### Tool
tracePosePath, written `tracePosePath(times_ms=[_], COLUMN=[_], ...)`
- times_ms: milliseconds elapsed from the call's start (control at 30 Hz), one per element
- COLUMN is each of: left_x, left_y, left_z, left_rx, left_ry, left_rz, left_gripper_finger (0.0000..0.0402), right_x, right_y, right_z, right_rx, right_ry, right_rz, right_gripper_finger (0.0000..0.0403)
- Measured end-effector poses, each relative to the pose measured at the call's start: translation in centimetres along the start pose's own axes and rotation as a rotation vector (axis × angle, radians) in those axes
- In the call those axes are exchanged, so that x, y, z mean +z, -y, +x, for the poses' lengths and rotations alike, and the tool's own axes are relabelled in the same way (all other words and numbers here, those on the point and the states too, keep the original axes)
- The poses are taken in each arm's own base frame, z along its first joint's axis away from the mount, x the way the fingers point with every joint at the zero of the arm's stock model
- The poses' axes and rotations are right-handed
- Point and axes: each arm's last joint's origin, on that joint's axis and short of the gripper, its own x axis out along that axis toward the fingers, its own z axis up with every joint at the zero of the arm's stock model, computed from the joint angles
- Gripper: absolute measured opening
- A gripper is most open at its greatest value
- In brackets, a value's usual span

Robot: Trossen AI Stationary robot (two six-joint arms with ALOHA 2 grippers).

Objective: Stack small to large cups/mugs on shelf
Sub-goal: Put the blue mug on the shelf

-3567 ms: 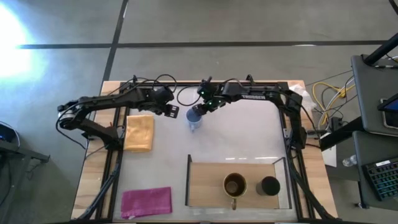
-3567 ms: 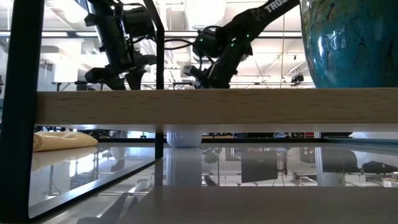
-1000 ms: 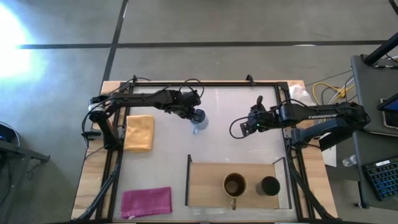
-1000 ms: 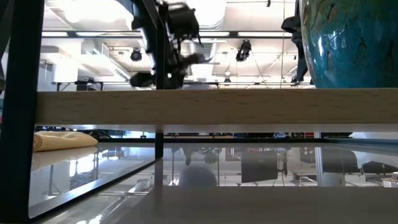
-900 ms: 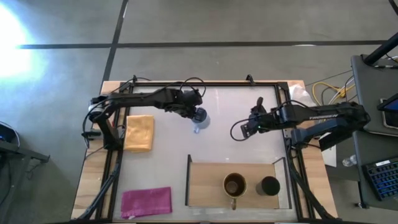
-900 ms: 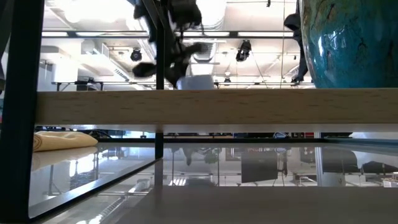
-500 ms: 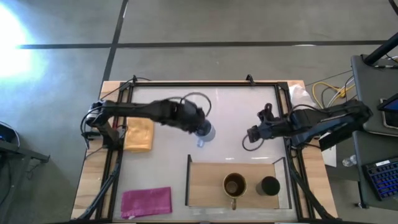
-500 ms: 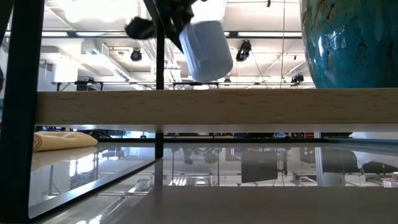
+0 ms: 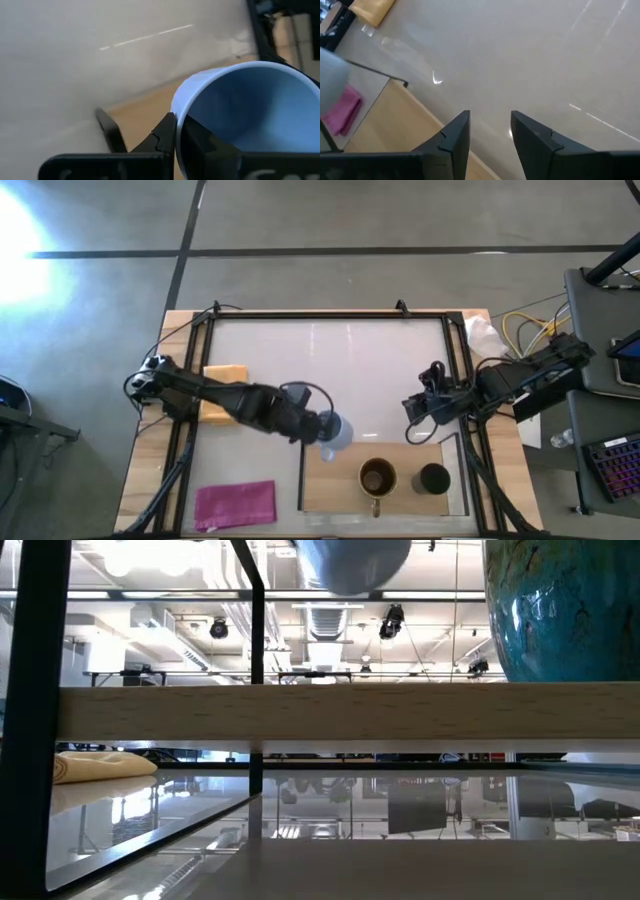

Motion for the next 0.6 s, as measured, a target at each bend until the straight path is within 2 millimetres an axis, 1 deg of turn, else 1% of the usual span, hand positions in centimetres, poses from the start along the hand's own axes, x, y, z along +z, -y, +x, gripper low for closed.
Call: tracePosePath(times_ms=[167,267,433,533,600], left_x=[-2.4,-3.8,-5.8,-6.6,-7.0], left_y=[1.2,1.5,1.5,1.6,1.7], left_z=[-1.4,-1.8,-1.2,-0.5,-0.1], left_rx=[-0.070,-0.081,-0.059,-0.050,-0.035], left_ry=[-0.037,-0.062,-0.092,-0.116,-0.133], left_rz=[0.003,-0.002,-0.020,-0.029,-0.024], left_gripper_finger=[0.0000,0.0000,0.0000,0.0000,0.0000], right_x=[-0.6,-1.1,-1.8,-2.0,-2.1], right_y=[-0.3,-0.9,-2.7,-3.8,-4.4], right_z=[-0.1,-0.5,-1.3,-1.4,-1.2], right_rx=[0.021,0.081,0.266,0.360,0.388], right_ry=[-0.015,-0.024,-0.026,-0.024,-0.021], right_rz=[-0.016,-0.015,-0.024,-0.041,-0.063], right_gripper_finger=[0.0128,0.0128,0.0119,0.0097,0.0075])
